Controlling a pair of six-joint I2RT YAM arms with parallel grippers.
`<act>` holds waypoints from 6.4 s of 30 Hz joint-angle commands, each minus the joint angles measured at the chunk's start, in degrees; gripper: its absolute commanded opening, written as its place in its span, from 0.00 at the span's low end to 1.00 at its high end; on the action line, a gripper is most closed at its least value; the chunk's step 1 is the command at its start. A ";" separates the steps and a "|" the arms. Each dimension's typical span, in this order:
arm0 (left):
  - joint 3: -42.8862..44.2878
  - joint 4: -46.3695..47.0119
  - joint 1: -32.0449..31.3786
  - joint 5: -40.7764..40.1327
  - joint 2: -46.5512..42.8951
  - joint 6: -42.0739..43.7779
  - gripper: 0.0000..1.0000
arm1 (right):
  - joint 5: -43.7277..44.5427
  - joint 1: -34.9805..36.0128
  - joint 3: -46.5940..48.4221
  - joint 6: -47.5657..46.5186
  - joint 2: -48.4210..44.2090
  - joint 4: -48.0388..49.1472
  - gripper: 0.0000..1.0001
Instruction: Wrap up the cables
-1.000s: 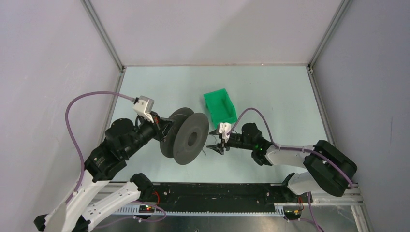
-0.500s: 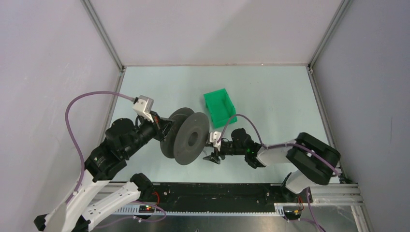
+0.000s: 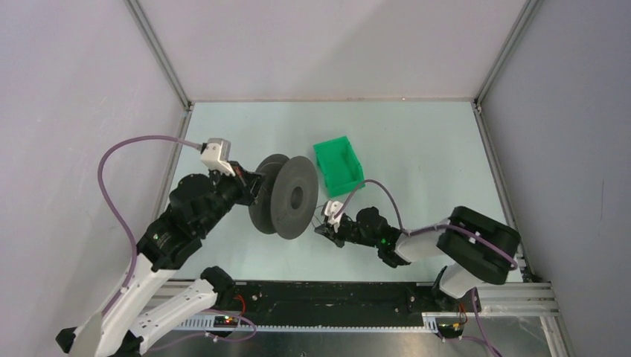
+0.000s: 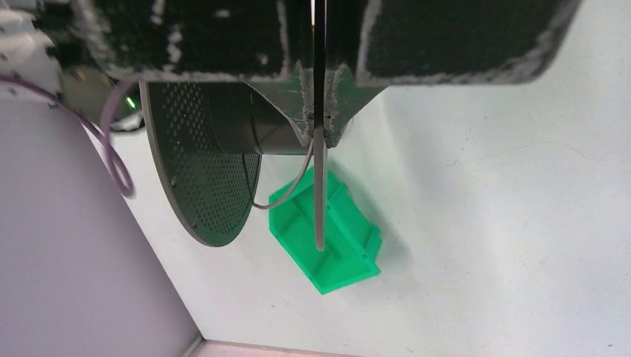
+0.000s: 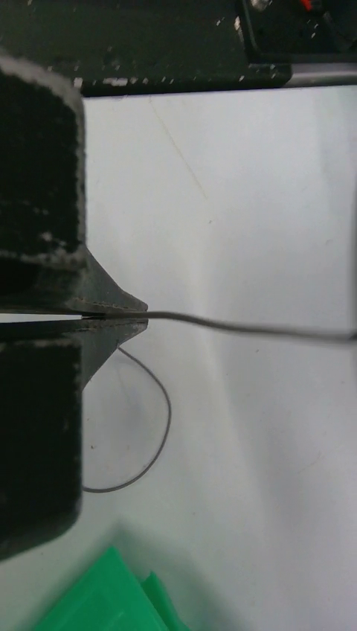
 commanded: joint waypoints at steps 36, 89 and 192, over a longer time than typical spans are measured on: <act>-5.32 11.19 3.05 -5.70 8.82 19.36 0.00 | 45.82 20.58 35.38 -18.79 -12.66 -46.26 0.00; -1.49 -2.86 1.60 20.64 5.16 22.34 0.00 | 14.17 -4.88 27.47 -6.58 -28.24 -57.76 0.07; -32.36 62.82 17.89 14.80 -7.86 -34.25 0.00 | 2.77 7.07 3.95 58.45 -9.69 31.40 0.00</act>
